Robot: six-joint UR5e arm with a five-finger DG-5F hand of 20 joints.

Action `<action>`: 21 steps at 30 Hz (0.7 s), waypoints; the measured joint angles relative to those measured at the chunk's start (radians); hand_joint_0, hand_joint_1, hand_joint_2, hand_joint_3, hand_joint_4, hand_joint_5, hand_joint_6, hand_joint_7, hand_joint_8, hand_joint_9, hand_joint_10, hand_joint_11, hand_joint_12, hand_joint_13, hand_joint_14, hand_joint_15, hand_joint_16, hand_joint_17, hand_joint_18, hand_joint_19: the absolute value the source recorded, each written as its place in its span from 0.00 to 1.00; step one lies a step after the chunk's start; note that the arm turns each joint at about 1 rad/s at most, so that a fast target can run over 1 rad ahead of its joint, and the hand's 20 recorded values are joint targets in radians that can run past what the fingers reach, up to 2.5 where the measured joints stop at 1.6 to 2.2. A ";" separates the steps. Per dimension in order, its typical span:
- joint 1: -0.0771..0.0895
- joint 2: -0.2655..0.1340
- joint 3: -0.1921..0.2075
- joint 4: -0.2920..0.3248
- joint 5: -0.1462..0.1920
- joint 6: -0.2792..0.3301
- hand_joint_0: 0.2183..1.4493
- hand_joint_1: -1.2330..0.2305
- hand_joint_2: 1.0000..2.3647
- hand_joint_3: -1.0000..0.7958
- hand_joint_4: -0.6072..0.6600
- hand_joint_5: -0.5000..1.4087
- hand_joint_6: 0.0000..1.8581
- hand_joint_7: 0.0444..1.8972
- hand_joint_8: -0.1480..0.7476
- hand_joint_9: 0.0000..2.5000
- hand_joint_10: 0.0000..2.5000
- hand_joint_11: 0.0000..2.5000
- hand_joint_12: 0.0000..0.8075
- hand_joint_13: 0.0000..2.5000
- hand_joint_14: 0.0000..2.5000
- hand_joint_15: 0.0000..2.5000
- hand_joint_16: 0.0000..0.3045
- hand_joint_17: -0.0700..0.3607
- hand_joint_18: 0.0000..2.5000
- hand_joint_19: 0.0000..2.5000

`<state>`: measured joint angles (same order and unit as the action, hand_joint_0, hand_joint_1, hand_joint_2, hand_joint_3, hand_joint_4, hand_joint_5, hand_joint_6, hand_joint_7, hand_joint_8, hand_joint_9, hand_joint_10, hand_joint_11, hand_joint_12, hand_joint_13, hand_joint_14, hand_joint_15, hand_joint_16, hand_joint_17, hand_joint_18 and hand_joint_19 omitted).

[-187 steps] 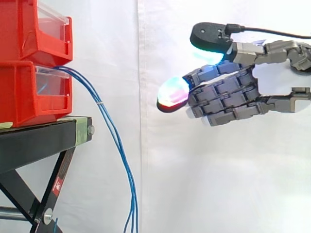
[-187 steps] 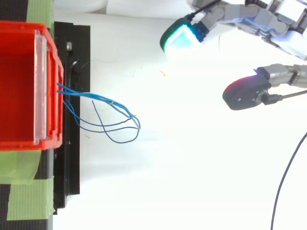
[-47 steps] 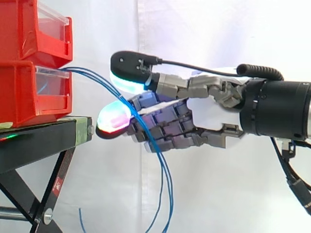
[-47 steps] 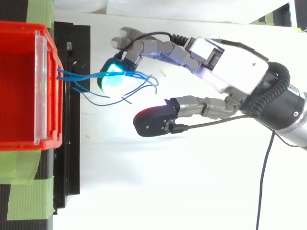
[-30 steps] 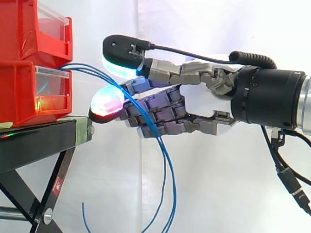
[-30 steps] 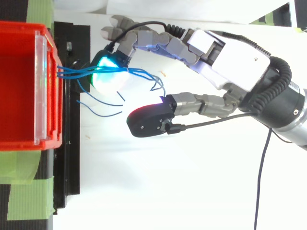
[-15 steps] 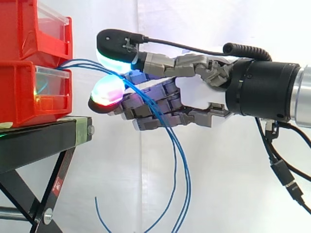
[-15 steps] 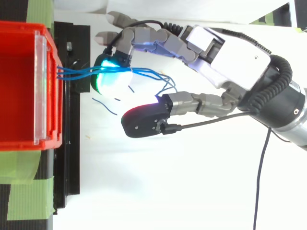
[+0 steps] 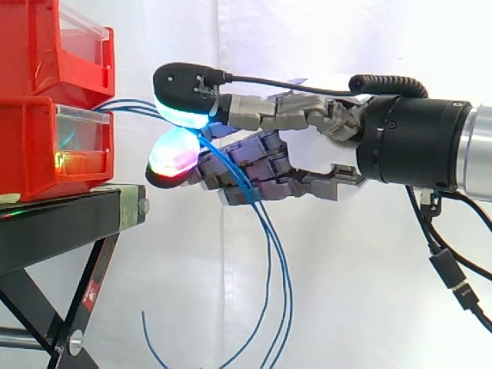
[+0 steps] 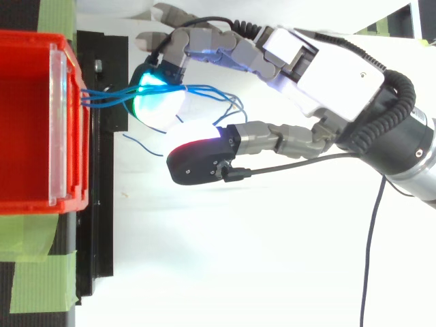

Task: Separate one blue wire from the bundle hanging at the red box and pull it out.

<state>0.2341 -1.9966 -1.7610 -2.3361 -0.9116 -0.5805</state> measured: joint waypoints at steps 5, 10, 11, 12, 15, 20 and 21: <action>-0.003 0.000 0.000 -0.001 0.001 -0.035 0.28 0.46 0.00 0.28 0.72 0.17 0.27 0.57 0.52 0.15 0.00 0.08 0.46 0.03 0.00 0.04 0.19 0.46 0.00 0.07; -0.006 0.000 0.000 -0.004 0.000 -0.062 0.28 0.46 0.00 0.28 0.73 0.17 0.27 0.53 0.52 0.15 0.00 0.08 0.46 0.03 0.00 0.04 0.19 0.46 0.00 0.07; -0.007 -0.001 0.000 -0.004 0.000 -0.066 0.28 0.46 0.00 0.28 0.74 0.17 0.27 0.53 0.52 0.14 0.00 0.07 0.46 0.03 0.00 0.05 0.19 0.46 0.00 0.07; -0.008 -0.001 0.000 -0.004 -0.001 -0.067 0.28 0.46 0.00 0.28 0.74 0.17 0.27 0.52 0.52 0.14 0.00 0.07 0.46 0.03 0.00 0.05 0.19 0.46 0.00 0.08; -0.010 -0.001 0.000 -0.003 0.001 -0.074 0.28 0.46 0.00 0.28 0.74 0.16 0.27 0.49 0.51 0.14 0.00 0.07 0.46 0.03 0.00 0.04 0.19 0.47 0.00 0.07; -0.013 -0.001 0.000 0.001 0.004 -0.103 0.28 0.46 0.00 0.28 0.74 0.16 0.27 0.47 0.51 0.14 0.00 0.07 0.46 0.02 0.00 0.05 0.19 0.47 0.00 0.07; -0.014 -0.001 0.000 0.001 0.004 -0.109 0.28 0.46 0.00 0.28 0.74 0.16 0.27 0.47 0.51 0.14 0.00 0.07 0.46 0.02 0.00 0.04 0.19 0.47 0.00 0.07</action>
<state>0.2205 -1.9976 -1.7611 -2.3350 -0.9077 -0.6897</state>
